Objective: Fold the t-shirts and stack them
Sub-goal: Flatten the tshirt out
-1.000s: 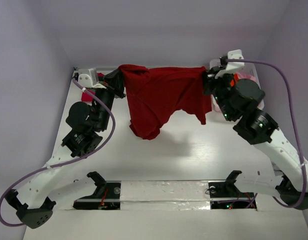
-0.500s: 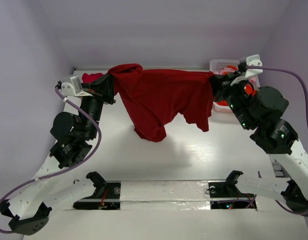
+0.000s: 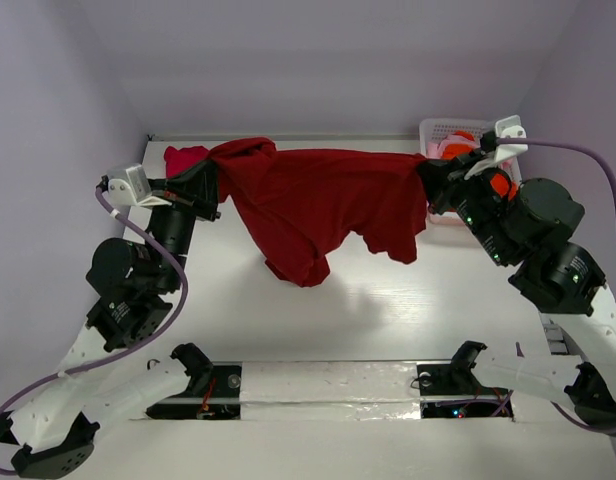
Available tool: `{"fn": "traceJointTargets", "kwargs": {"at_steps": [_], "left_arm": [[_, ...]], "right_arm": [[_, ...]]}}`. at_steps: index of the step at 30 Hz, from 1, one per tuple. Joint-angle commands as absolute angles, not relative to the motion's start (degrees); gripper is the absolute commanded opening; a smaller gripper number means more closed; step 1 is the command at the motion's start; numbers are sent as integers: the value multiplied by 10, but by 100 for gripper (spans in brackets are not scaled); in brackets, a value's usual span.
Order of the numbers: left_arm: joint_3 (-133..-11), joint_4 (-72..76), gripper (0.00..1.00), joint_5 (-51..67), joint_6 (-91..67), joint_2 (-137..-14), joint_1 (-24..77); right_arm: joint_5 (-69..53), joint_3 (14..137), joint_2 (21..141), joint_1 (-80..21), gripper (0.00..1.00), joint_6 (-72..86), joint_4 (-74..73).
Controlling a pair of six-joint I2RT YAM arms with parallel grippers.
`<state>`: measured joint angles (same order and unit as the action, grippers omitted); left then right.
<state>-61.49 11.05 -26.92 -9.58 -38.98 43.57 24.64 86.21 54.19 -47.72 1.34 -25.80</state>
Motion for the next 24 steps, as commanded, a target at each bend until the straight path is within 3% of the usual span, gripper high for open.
{"fn": "traceJointTargets", "kwargs": {"at_steps": [1, 24], "left_arm": [[-622, 139, 0, -327, -87, -365, 429], [-624, 147, 0, -329, -75, -372, 429]], "right_arm": [[277, 889, 518, -474, 0, 22, -248], [260, 872, 538, -474, 0, 40, -260]]}}
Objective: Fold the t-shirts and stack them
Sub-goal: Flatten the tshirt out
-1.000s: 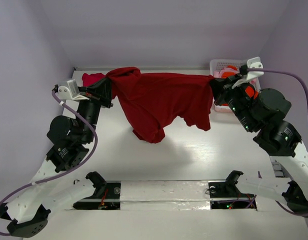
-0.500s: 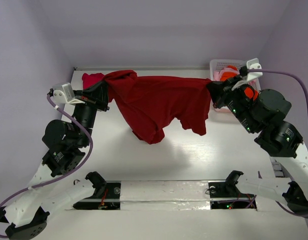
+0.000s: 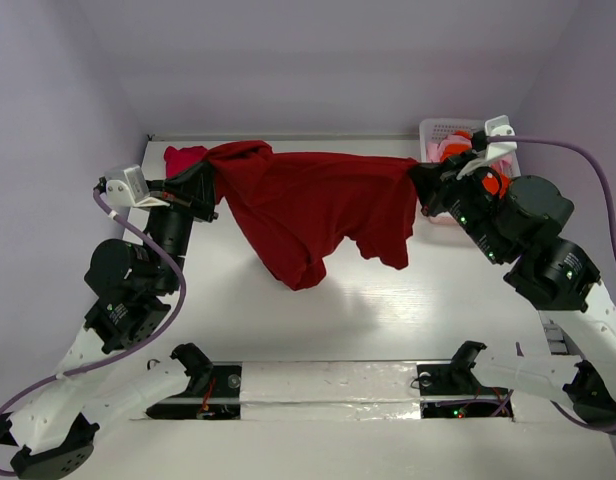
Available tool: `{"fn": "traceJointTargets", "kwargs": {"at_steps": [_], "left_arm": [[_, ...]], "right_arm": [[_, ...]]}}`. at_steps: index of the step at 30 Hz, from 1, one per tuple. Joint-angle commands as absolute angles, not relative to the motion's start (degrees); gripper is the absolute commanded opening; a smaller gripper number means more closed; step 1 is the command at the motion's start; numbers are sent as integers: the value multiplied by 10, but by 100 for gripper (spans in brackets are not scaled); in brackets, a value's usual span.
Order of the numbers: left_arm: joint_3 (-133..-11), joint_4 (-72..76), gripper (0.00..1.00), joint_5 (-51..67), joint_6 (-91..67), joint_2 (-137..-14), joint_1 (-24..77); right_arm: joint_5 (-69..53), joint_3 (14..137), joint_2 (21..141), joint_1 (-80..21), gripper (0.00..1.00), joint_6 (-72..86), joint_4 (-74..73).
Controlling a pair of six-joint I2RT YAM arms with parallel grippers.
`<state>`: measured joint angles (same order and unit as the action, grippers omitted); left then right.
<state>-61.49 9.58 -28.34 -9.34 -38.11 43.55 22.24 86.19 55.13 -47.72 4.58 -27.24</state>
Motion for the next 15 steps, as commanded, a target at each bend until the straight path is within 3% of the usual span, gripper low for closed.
{"fn": "traceJointTargets", "kwargs": {"at_steps": [1, 15], "left_arm": [[-624, 148, 0, -330, -74, -372, 429], [-619, 155, 0, -328, -75, -381, 429]], "right_arm": [[262, 873, 539, -474, 0, 41, -261], [265, 873, 545, -474, 0, 40, -263]]}}
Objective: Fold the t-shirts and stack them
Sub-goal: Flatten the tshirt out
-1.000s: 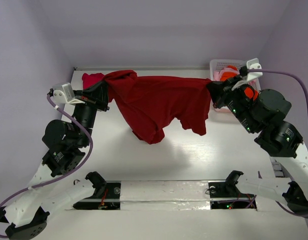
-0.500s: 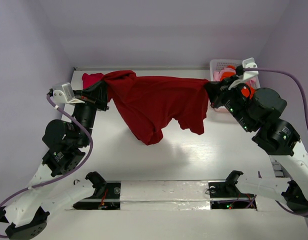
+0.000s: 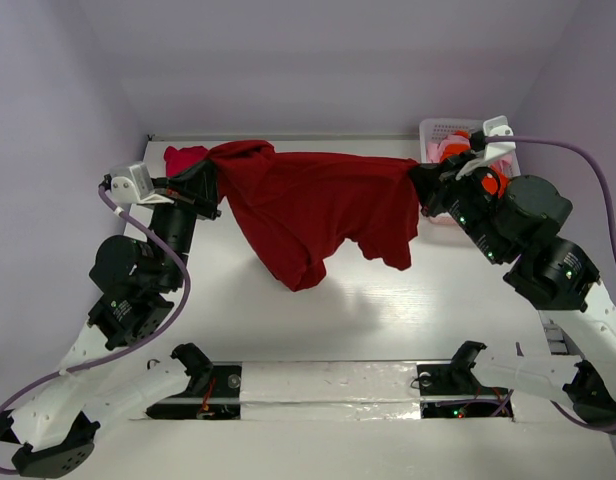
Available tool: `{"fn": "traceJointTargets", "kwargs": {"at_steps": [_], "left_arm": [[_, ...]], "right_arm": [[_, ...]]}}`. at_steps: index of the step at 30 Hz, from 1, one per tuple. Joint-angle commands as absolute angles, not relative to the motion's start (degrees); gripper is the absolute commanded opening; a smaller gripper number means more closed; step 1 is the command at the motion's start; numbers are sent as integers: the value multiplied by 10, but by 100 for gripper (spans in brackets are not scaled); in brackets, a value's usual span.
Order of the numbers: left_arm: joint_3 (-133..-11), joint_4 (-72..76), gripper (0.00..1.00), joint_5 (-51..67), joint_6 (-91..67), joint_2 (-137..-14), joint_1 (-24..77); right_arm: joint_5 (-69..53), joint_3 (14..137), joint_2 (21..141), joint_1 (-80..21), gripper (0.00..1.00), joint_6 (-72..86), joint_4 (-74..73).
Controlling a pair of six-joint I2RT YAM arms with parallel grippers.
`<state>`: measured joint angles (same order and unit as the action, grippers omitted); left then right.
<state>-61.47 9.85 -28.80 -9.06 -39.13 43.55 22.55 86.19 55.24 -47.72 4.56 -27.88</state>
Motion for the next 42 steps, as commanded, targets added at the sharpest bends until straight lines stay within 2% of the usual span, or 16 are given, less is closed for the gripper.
{"fn": "traceJointTargets", "kwargs": {"at_steps": [1, 42], "left_arm": [[-618, 156, 0, -327, -75, -380, 429], [-611, 160, 0, -327, -76, -384, 429]], "right_arm": [[265, 873, 546, -474, 0, 40, -262], [266, 867, 552, -474, 0, 40, -261]]}}
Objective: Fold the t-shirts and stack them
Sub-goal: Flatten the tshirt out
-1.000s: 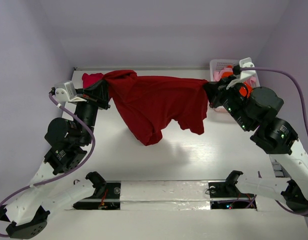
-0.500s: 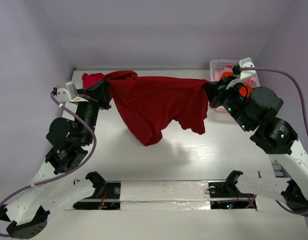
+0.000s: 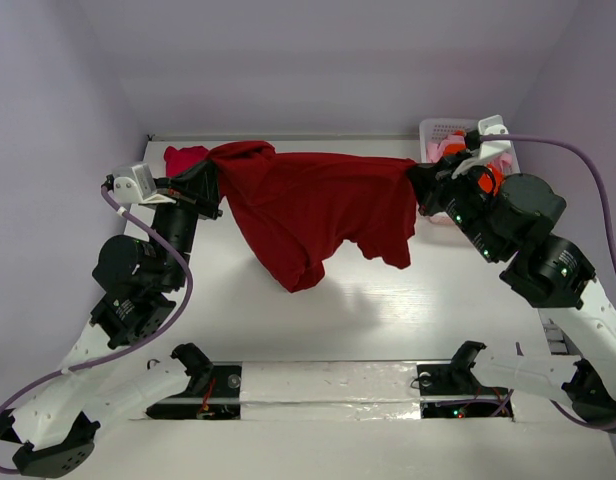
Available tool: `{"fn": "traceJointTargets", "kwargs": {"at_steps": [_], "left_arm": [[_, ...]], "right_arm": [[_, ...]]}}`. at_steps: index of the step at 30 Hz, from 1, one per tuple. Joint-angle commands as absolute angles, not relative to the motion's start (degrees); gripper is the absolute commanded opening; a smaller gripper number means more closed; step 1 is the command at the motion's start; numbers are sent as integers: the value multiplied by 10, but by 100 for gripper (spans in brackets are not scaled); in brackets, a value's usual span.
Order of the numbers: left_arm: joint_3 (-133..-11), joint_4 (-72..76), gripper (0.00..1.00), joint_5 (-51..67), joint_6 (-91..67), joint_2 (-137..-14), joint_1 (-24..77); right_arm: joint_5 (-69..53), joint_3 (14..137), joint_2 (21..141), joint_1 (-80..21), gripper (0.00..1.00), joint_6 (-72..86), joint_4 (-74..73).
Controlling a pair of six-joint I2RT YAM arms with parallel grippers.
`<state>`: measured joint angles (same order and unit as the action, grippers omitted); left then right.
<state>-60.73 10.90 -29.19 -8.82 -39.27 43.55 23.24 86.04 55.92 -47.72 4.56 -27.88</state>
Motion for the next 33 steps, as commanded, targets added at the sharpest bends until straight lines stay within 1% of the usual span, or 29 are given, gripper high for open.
{"fn": "traceJointTargets", "kwargs": {"at_steps": [1, 33], "left_arm": [[-610, 161, 0, -326, -75, -384, 429], [-609, 178, 0, -327, -66, -389, 429]], "right_arm": [[266, 866, 552, -474, 0, 40, -261], [259, 860, 562, -474, 0, 40, -253]]}}
